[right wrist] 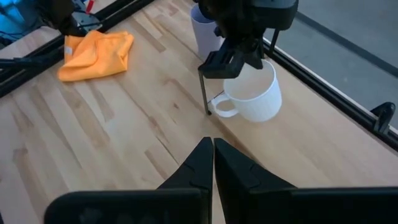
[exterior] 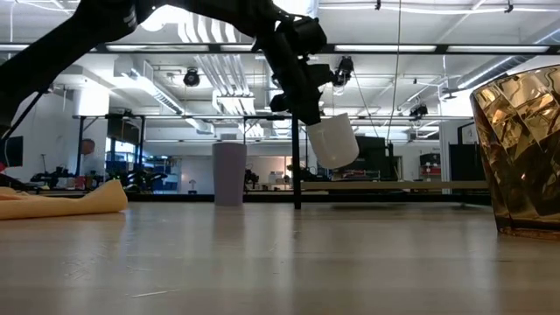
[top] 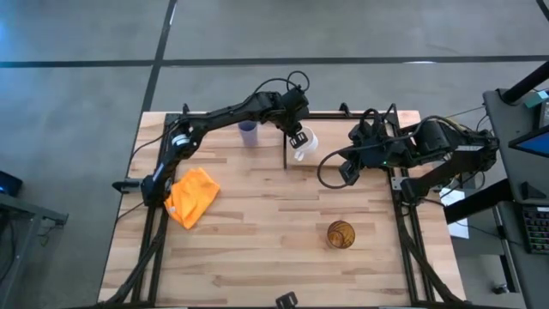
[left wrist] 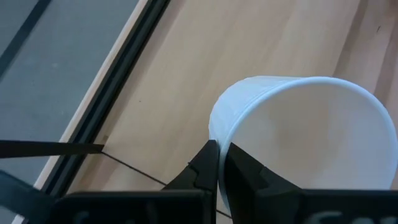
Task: Stack small to large cups/mugs on shelf
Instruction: Put the white mug on the shelf
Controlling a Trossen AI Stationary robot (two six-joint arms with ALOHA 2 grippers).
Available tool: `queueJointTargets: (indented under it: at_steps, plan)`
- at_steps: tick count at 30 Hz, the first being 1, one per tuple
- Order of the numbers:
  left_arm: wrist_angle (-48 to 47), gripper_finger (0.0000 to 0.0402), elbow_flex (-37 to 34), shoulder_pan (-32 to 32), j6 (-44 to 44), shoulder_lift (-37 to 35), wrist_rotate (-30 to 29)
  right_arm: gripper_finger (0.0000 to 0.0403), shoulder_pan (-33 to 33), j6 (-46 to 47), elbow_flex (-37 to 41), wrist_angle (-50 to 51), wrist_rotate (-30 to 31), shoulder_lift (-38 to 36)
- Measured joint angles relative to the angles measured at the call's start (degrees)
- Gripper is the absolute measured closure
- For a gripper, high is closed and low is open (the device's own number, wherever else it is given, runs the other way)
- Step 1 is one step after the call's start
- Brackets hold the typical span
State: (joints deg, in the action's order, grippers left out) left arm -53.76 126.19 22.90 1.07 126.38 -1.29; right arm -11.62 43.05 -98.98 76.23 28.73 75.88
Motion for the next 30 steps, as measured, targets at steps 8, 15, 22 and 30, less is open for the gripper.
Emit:
queueJointTargets:
  at_steps: [8, 15, 22, 30]
  plan:
    - [2.4, 0.0402, 0.0, 0.0, 0.0, 1.2, -0.7, 0.0394, 0.0, 0.0, 0.1, 0.1, 0.0, 0.0]
    - [1.4, 0.0402, 0.0, 0.3, -0.1, 1.2, -0.7, 0.0394, 0.0, 0.0, 0.1, 0.1, 0.0, 0.0]
    - [0.2, 0.0402, 0.0, 0.3, -1.9, 1.2, -0.6, 0.0394, 0.0, -0.1, 0.1, 0.1, 0.0, 0.0]
    - [0.5, 0.0370, 0.0, 0.3, -4.4, 1.2, -0.4, 0.0394, 0.0, -0.2, 0.2, 0.1, -0.1, 0.0]
